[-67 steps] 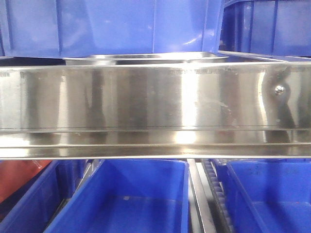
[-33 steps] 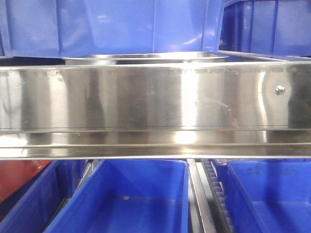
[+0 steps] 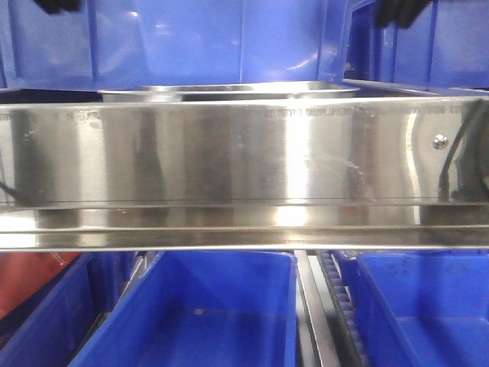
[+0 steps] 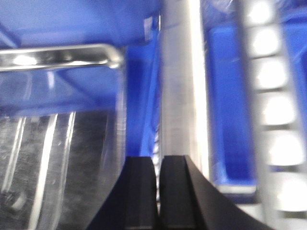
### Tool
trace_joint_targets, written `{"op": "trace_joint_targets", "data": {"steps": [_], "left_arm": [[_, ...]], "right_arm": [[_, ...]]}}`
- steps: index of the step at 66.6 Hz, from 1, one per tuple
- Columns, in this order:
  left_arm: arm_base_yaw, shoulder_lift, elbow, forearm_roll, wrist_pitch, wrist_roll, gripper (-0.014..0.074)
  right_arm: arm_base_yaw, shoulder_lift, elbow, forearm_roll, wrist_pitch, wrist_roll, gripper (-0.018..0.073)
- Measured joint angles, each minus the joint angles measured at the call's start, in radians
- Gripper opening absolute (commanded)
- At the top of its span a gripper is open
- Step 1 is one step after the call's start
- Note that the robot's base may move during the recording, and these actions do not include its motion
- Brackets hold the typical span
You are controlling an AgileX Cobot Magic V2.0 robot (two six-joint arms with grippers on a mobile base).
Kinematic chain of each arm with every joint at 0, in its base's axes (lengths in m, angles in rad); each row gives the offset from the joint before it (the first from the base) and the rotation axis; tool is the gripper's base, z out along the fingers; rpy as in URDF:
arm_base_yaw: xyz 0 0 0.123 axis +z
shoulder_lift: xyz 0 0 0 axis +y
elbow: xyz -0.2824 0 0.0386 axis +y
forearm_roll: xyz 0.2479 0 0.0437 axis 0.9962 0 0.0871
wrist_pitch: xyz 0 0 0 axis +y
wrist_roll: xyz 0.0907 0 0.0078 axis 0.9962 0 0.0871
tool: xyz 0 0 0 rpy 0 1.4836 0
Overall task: Stack silver trays without gaps
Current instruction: 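Lower both grippers onto opposite rims of the silver tray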
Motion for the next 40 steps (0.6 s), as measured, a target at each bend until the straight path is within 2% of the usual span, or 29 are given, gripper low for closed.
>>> {"op": "trace_joint_targets", "data": {"steps": [15,40], "left_arm": [[-0.002,0.105,-0.066,-0.037,0.021,-0.004,-0.0017],[-0.009,0.133,-0.069,-0.064,0.025,-0.006,-0.0017]], "right_arm": [[0.029,0.065,-0.006,-0.004,0.012,0.032,-0.0013],[0.029,0.105,-0.008,-0.037,-0.048,0.038,-0.0015]]}}
